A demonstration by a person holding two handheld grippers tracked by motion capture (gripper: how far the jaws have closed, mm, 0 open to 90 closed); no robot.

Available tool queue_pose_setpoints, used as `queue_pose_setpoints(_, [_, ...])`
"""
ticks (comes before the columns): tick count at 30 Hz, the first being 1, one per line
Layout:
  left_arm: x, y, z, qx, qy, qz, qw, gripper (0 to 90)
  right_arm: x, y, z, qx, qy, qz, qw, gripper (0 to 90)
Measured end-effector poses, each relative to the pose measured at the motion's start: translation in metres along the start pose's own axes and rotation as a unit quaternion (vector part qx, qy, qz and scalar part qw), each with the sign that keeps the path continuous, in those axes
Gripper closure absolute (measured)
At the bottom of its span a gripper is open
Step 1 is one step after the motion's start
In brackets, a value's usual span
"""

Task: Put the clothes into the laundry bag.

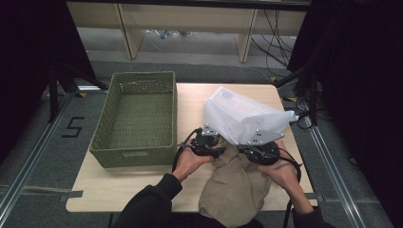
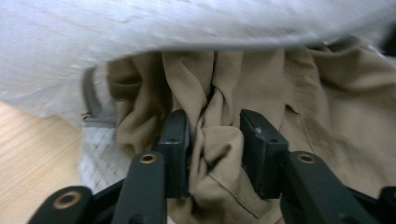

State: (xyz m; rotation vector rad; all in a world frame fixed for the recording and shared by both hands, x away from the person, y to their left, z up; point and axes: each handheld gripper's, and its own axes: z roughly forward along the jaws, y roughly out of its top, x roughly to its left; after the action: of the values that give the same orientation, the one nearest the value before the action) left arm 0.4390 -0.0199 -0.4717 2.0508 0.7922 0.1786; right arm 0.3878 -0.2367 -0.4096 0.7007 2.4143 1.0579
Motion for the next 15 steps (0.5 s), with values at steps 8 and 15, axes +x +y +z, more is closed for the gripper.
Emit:
queue_pose_setpoints(8, [-0.004,0.003,0.008,-0.013,0.028,0.011,0.9995,73.1,0.007,0.004,0.001,-0.007,0.017,-0.010,0.9998,90.0])
queue_pose_setpoints(15, [0.004,-0.001,-0.011,-0.006,0.027,-0.014,0.9995,57.6,0.013,-0.018,-0.004,0.017,0.025,-0.006,0.9995,90.0])
